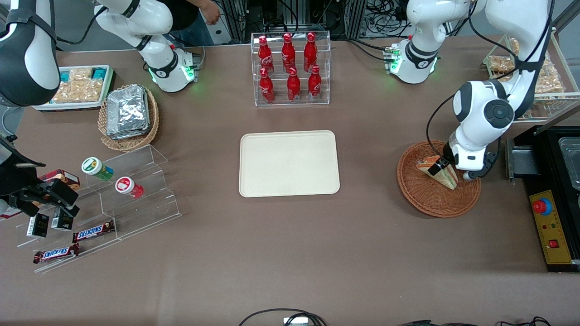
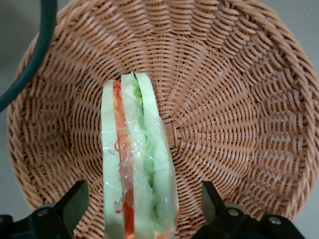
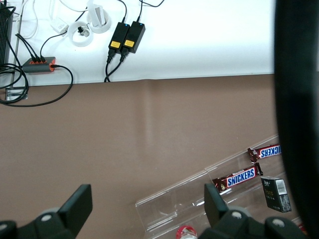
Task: Place sandwich from basket to tray
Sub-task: 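Close the left gripper on the wrapped sandwich wedge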
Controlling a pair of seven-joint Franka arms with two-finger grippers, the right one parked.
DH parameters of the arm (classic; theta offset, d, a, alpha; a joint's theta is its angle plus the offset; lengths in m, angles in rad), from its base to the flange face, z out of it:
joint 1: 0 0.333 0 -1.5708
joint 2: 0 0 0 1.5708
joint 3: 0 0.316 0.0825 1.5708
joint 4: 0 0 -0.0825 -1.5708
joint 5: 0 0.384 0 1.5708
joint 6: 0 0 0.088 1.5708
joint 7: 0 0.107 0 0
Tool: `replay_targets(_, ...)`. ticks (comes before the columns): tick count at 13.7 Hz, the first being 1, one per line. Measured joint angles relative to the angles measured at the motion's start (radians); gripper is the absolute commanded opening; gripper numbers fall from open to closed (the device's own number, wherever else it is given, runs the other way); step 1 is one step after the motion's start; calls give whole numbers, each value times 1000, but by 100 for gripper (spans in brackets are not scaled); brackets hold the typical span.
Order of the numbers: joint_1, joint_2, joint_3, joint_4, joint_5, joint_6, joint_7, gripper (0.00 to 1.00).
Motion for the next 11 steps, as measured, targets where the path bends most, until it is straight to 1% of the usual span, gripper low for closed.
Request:
replay_targets(1,0,11,2,-1,0,12,-6,87)
replay_targets(2,0,22,5,-1,0,23,-10,61)
replay_targets(4,2,32,7,-1,0,28,-14,3)
replay_targets(5,2,33,8,-1,0,28,-14,0)
replay_targets(9,2,30,8,-1,0,27,-15,0)
replay_targets(11,1,11,8,9,3,-10,-15,0)
